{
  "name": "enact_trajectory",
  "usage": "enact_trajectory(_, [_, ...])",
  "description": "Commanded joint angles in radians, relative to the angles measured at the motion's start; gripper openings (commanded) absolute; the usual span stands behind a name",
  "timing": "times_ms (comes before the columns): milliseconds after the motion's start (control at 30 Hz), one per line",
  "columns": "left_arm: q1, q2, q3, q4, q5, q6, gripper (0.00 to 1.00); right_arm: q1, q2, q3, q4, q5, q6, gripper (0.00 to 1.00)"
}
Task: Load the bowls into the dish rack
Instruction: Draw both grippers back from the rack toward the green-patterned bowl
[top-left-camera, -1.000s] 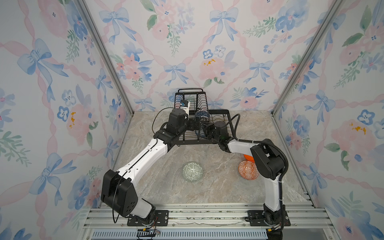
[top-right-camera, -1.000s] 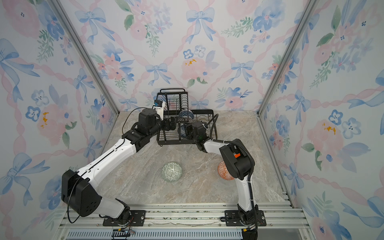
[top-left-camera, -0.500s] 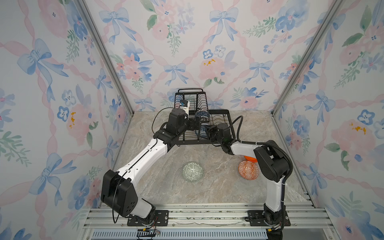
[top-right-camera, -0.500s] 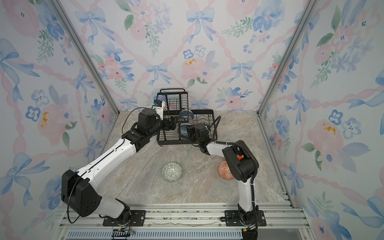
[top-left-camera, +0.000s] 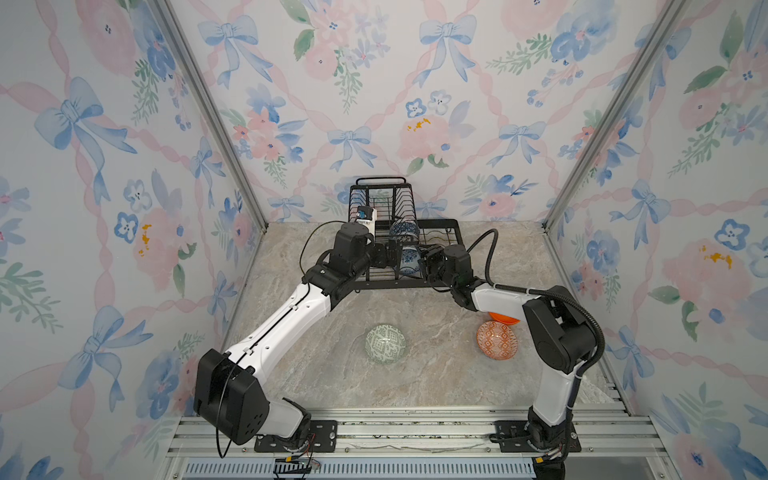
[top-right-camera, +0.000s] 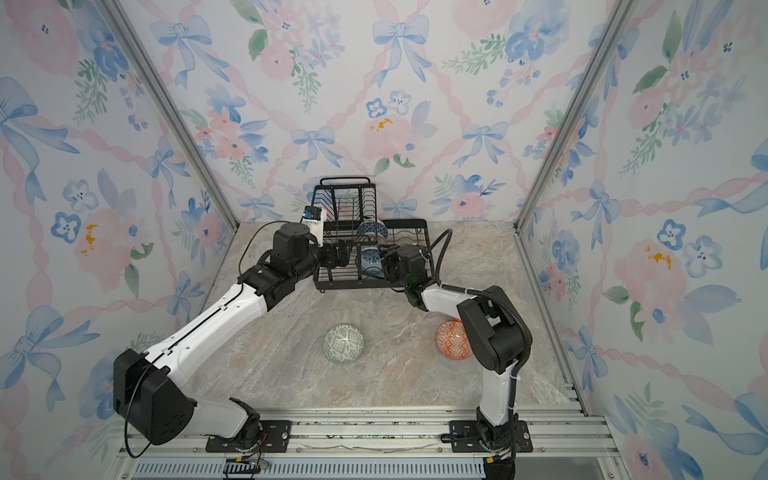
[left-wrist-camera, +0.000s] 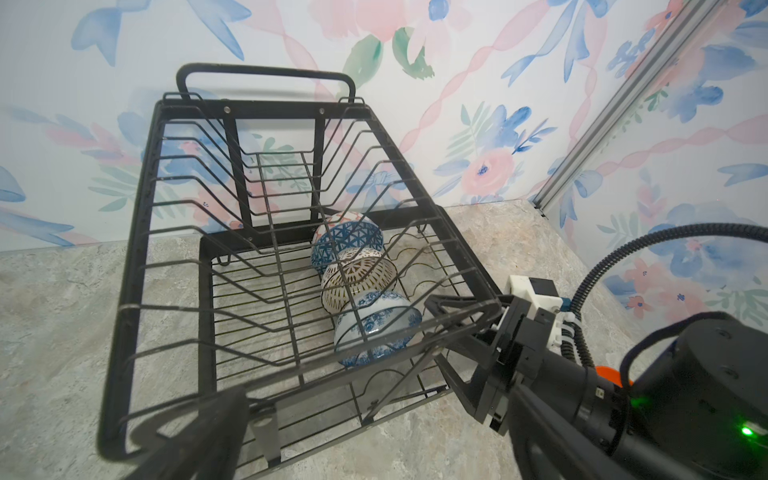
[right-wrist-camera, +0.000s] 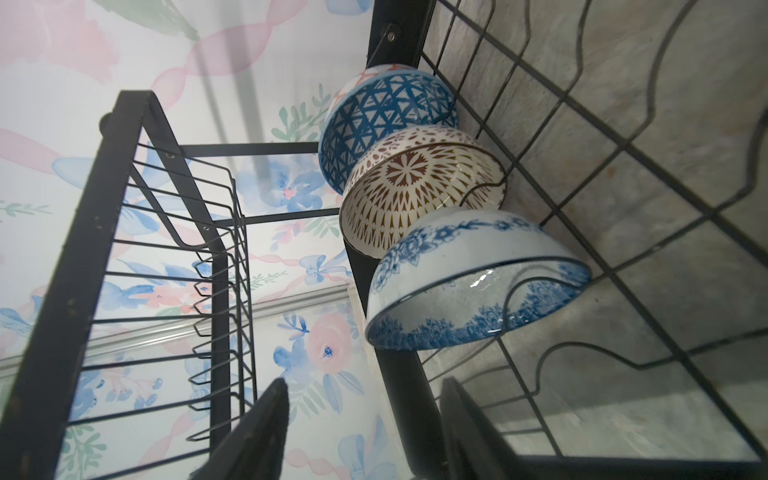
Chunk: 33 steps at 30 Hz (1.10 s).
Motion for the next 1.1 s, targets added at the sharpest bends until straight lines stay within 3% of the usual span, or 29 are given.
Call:
enact_trajectory(0, [-0.006,-0.050,-0.050,-0.064,-0.010,-0.030,0.98,-0.016,-0.053,-0.031,-0.029,-0.024,-0.029,0.70])
enact_trajectory(200, [-0.006,-0.157,-0.157,-0.111,-0.027,-0.064,0.98,-0.041,-0.113,-0.027,-0.146,-0.089,-0.111,0.92])
enact_trajectory(233, [-0.008,-0.177,-0.176,-0.121,-0.022,-0.072,0.98,-0.047,-0.125,-0.027,-0.171,-0.103,-0.132,1.00])
enact_trajectory(467, [-0.022,-0.273,-0.311,-0.182,0.016,-0.157,0.98,-0.067,-0.234,0.030,-0.439,-0.135,-0.367,0.97])
enact_trajectory(667, [-0.045,-0.277,-0.380,-0.234,0.038,-0.233,0.98,-0.058,-0.355,0.116,-0.691,-0.119,-0.648,0.97])
enact_trajectory(933, [-0.076,-0.196,-0.406,-0.372,0.161,-0.399,0.98,-0.013,-0.498,0.166,-0.974,0.094,-0.995,0.97])
enact_trajectory(1067, [-0.113,-0.141,-0.406,-0.464,0.205,-0.451,0.98,0.015,-0.563,0.142,-1.006,0.128,-1.090,0.97])
